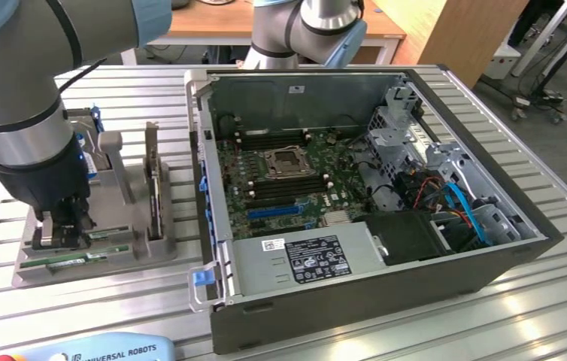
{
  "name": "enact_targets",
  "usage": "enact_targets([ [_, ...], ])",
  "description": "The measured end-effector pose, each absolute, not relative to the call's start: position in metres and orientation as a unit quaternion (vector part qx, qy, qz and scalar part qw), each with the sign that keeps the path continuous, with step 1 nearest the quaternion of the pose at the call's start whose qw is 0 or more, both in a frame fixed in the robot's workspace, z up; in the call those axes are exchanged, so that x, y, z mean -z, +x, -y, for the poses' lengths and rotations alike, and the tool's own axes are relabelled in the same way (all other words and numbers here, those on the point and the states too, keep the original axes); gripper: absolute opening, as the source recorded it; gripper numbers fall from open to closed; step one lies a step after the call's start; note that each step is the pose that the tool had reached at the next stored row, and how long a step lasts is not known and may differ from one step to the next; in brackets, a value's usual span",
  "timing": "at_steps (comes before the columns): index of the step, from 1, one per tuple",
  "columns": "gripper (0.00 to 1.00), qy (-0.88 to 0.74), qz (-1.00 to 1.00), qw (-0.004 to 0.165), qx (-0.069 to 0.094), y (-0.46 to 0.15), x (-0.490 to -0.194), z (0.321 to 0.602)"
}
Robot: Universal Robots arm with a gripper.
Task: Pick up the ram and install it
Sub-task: 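Pick up the ram and move it above insertion slot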
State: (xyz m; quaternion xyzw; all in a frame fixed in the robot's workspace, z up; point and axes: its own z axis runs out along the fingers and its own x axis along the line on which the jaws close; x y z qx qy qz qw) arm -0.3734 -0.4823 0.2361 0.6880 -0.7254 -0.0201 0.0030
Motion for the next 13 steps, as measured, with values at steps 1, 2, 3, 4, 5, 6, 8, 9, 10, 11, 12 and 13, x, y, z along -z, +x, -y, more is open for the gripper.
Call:
enact_targets([
  [1, 0.35, 0.688, 0.725, 0.003, 0.020, -0.373, -0.235, 0.482],
  [2, 0.35, 0.688, 0.725, 0.003, 0.020, -0.373, -0.233, 0.482],
  [3, 0.35, 0.688, 0.725, 0.003, 0.020, -0.373, -0.232, 0.482],
  [4, 0.35, 0.688, 0.725, 0.003, 0.020, -0.373, -0.231, 0.482],
  [5, 0.35, 0.688, 0.725, 0.003, 0.020, -0.373, -0.230, 0.482],
  [6, 0.35, 0.688, 0.725, 0.003, 0.020, -0.373, -0.229, 0.482],
  [8, 0.35, 0.688, 0.725, 0.003, 0.020, -0.373, -0.227, 0.482],
  [9, 0.35, 0.688, 0.725, 0.003, 0.020, -0.373, -0.225, 0.482],
  [10, 0.35, 0.688, 0.725, 0.003, 0.020, -0.374, -0.224, 0.482],
  [11, 0.35, 0.688, 0.725, 0.003, 0.020, -0.374, -0.223, 0.482],
  [12, 0.35, 0.688, 0.725, 0.003, 0.020, -0.374, -0.222, 0.482],
  [13, 0.35, 0.689, 0.725, 0.003, 0.019, -0.374, -0.222, 0.482],
])
